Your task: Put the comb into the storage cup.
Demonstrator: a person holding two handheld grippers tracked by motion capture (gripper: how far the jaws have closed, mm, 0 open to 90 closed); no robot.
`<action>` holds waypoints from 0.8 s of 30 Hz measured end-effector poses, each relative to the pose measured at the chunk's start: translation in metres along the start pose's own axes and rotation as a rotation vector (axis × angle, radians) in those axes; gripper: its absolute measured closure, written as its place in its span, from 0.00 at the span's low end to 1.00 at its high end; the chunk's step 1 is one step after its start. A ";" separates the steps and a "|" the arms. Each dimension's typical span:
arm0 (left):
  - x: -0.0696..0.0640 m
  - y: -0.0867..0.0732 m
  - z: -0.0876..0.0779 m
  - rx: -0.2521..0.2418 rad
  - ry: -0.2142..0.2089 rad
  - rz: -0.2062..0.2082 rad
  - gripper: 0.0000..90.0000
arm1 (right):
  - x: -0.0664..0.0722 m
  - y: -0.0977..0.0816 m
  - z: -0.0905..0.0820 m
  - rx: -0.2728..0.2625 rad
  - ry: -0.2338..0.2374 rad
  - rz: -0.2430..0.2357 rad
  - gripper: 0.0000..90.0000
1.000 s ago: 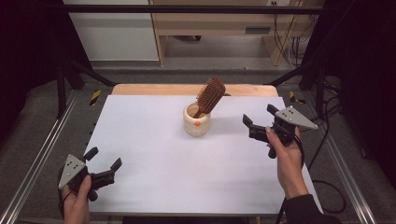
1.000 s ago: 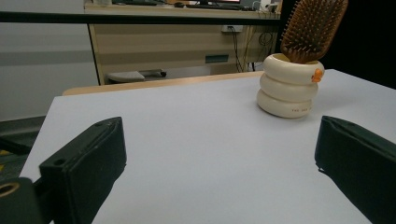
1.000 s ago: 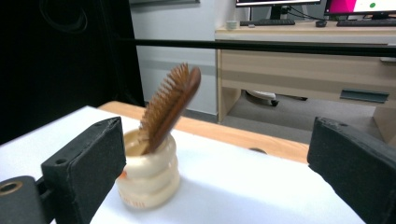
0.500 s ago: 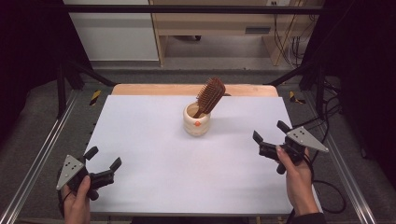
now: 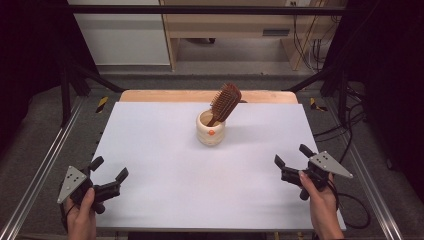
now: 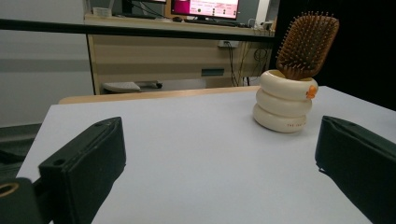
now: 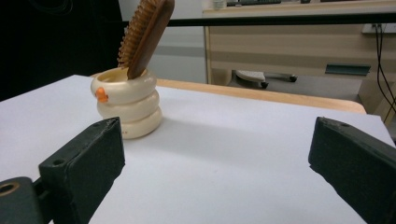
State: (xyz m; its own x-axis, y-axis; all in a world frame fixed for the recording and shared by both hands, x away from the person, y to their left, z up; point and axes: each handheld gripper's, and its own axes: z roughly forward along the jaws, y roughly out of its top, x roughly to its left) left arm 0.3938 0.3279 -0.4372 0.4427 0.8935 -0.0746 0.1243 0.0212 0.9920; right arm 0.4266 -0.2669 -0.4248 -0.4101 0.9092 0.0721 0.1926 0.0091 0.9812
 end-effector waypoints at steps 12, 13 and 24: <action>-0.004 0.002 0.001 -0.011 -0.033 -0.004 0.02 | 0.003 -0.020 0.001 0.003 0.033 0.009 0.04; -0.005 0.002 0.001 -0.011 -0.034 -0.006 0.02 | 0.004 -0.022 0.002 0.007 0.038 0.008 0.04; -0.007 0.002 0.003 -0.008 -0.058 -0.002 0.02 | 0.015 -0.031 0.009 0.020 0.086 -0.014 0.04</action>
State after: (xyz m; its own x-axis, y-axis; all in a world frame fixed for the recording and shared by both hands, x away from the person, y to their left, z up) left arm 0.3935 0.3198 -0.4355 0.4930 0.8661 -0.0824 0.1188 0.0269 0.9926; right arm 0.4223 -0.2497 -0.4555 -0.4875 0.8699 0.0743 0.2041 0.0308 0.9785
